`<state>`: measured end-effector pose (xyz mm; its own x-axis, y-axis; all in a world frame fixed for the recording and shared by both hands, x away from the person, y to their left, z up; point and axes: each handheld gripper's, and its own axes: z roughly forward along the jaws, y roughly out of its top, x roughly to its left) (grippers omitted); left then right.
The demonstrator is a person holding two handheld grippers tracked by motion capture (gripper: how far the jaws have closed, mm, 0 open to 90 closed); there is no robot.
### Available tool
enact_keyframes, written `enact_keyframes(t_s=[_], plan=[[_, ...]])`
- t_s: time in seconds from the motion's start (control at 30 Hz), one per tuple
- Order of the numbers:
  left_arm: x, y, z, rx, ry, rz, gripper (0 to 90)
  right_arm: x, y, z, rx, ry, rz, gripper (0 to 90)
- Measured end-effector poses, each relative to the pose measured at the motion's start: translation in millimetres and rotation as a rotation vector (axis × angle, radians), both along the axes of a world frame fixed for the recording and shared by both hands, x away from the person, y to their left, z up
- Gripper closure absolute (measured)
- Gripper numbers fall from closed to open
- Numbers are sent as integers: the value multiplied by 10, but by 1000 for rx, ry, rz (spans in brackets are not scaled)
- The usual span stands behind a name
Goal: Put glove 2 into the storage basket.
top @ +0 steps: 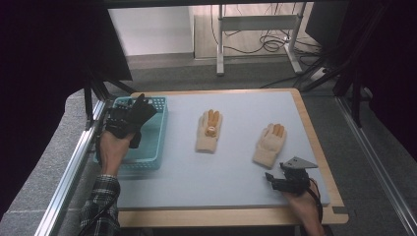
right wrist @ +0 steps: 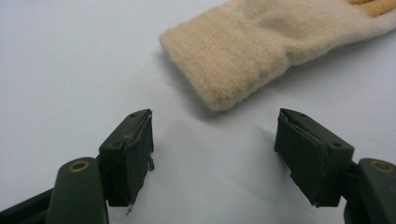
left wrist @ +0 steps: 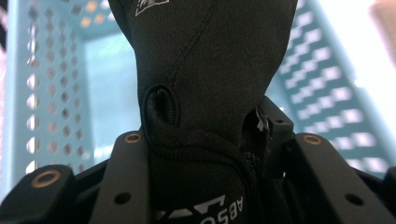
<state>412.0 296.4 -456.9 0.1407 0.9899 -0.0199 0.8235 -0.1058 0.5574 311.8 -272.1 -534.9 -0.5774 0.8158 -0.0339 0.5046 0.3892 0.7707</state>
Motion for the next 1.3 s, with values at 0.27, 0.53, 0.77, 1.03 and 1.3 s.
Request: enact_keyframes(t_s=[0.27,0.53,0.77,1.03,1.3], plan=[[161,236,-246,30,135,101,560,1,0,0,0,-1,0,274],[281,324,-367,63,222,133,520,0,1,0,2,0,-1,274],[350,271,-496,131,304,110,456,0,1,0,2,0,-1,274],[368,191,-456,146,306,96,155,-1,0,-1,1,-1,0,274],[283,241,-348,89,262,69,45,-1,0,-1,0,-1,0,273]])
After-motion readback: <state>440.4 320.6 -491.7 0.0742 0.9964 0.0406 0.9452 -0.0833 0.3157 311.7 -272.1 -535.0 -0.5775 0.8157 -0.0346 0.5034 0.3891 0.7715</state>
